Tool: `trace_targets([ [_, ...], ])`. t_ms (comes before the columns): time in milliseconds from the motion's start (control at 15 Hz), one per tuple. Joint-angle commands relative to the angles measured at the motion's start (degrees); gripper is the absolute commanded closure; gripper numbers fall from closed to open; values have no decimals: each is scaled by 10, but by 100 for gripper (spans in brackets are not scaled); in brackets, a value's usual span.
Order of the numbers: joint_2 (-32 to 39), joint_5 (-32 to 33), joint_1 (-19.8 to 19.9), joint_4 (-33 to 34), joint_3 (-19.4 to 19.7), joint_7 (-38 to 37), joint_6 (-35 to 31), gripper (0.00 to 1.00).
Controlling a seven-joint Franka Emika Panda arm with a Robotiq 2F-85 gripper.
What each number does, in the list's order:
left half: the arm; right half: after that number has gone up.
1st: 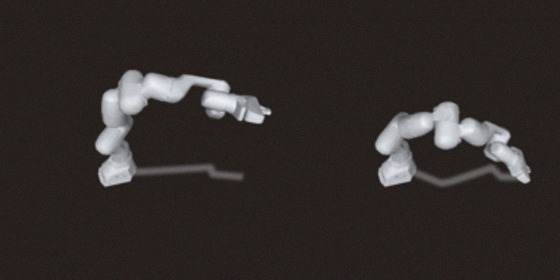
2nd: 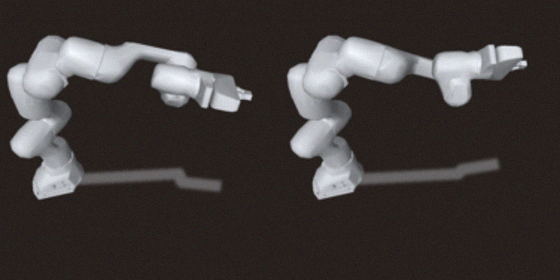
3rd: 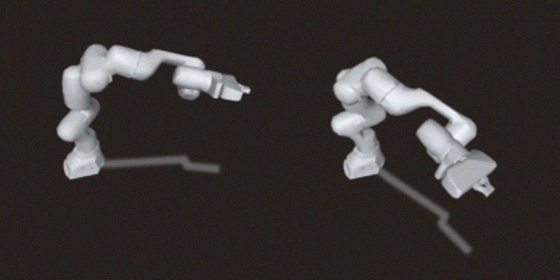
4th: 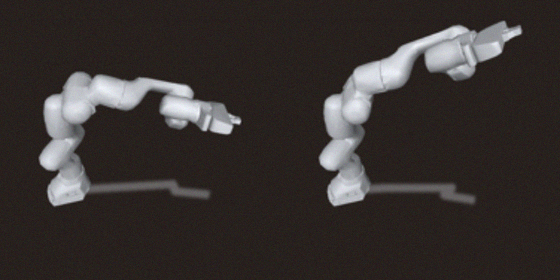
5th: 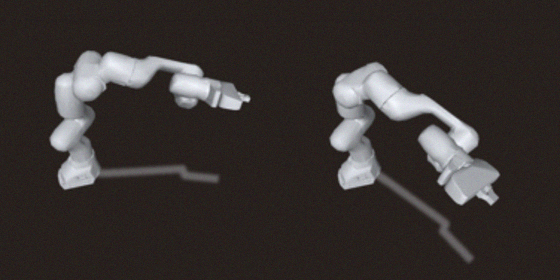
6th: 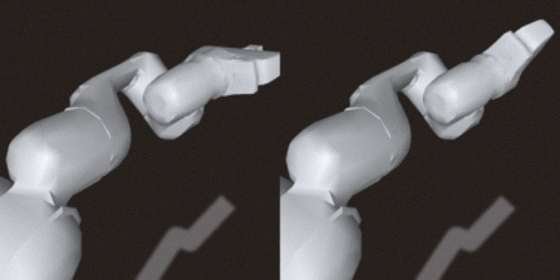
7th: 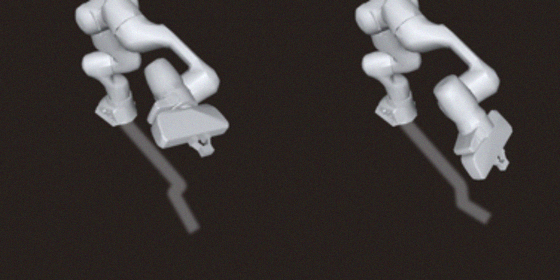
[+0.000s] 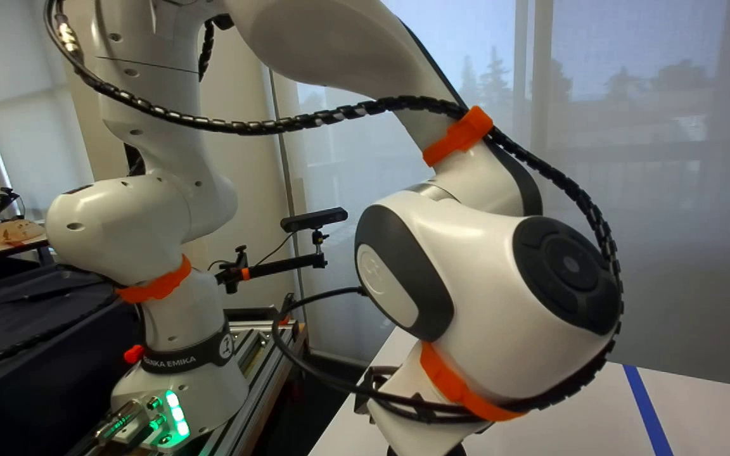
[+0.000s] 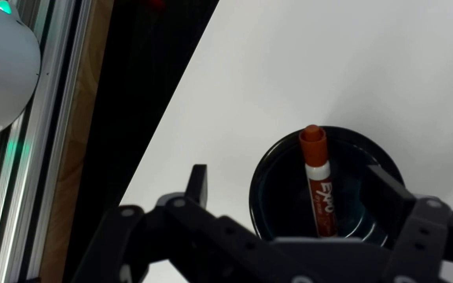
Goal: Put the marker on the table
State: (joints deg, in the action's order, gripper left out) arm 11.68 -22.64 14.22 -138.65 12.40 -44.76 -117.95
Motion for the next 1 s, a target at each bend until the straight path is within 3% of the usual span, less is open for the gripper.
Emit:
trace_targets([
  [0,22,17,-12,20,9,-11,8,0],
  [467,38,15,-12,20,9,1,9,0],
  [667,38,14,-12,20,9,2,14,24],
  [733,37,12,-12,21,9,3,17,21],
  [800,35,12,-11,21,9,5,22,27],
  [933,29,9,-10,22,9,11,37,27],
])
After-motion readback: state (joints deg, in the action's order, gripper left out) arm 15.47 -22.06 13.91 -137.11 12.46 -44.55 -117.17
